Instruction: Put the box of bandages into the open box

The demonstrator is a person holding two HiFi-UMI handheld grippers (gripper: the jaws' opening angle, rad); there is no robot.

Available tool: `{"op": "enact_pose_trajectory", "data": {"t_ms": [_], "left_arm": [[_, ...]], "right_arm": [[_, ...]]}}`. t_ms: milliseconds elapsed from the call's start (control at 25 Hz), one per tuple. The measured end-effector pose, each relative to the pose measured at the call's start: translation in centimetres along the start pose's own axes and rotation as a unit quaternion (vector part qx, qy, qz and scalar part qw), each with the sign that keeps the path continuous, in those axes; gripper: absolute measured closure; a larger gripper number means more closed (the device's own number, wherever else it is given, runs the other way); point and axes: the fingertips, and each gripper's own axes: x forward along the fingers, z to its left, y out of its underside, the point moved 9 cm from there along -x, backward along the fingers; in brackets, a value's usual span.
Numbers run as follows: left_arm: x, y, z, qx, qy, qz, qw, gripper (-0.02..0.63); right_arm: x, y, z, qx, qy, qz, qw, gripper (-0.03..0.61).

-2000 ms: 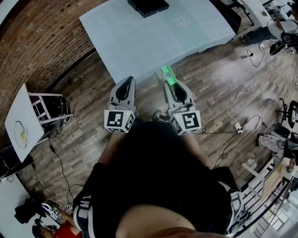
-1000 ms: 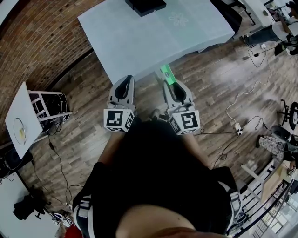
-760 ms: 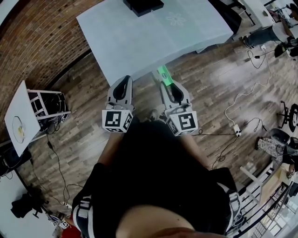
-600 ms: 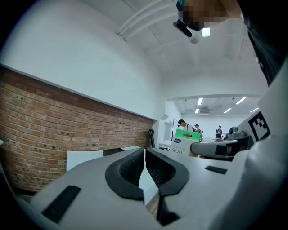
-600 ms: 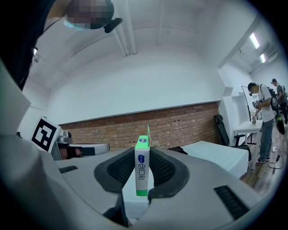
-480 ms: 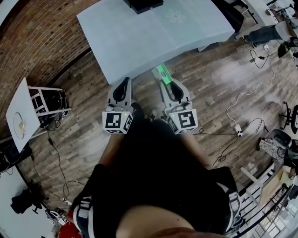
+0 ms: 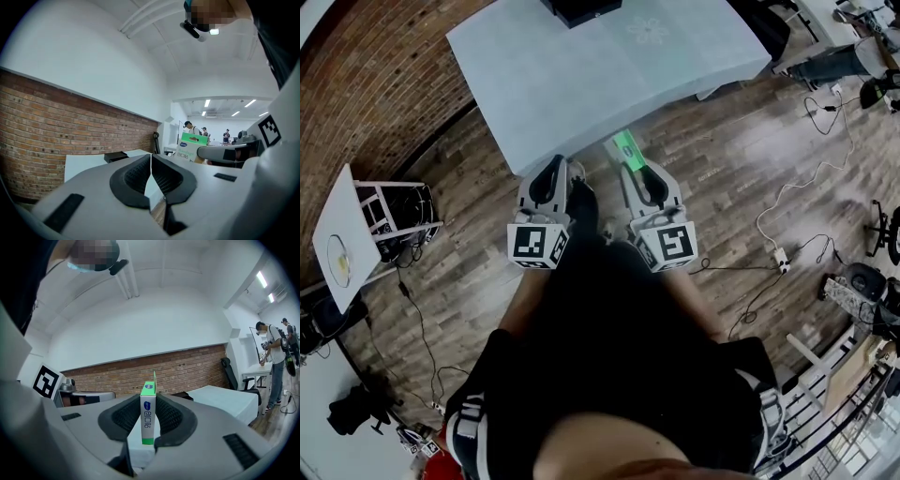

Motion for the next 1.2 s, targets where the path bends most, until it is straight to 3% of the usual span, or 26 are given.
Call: {"op": "enact_pose_trajectory", "data": {"t_ms": [400,1200], "left_arm": [[5.7,-0.3,2.2,-0.007,0.012,-0.003,0.9999,0.577],[21.8,-4.2,14.8,-0.023,0.031,-0.003,0.9992,0.577]], "right_arm": [[4.8,-0.5,-3.2,-0.006,0.006,0.006,1.000,0.471],[23.4,-3.7,-8.7,-0.018,0.019,0.028,0.999,0.471]]}}
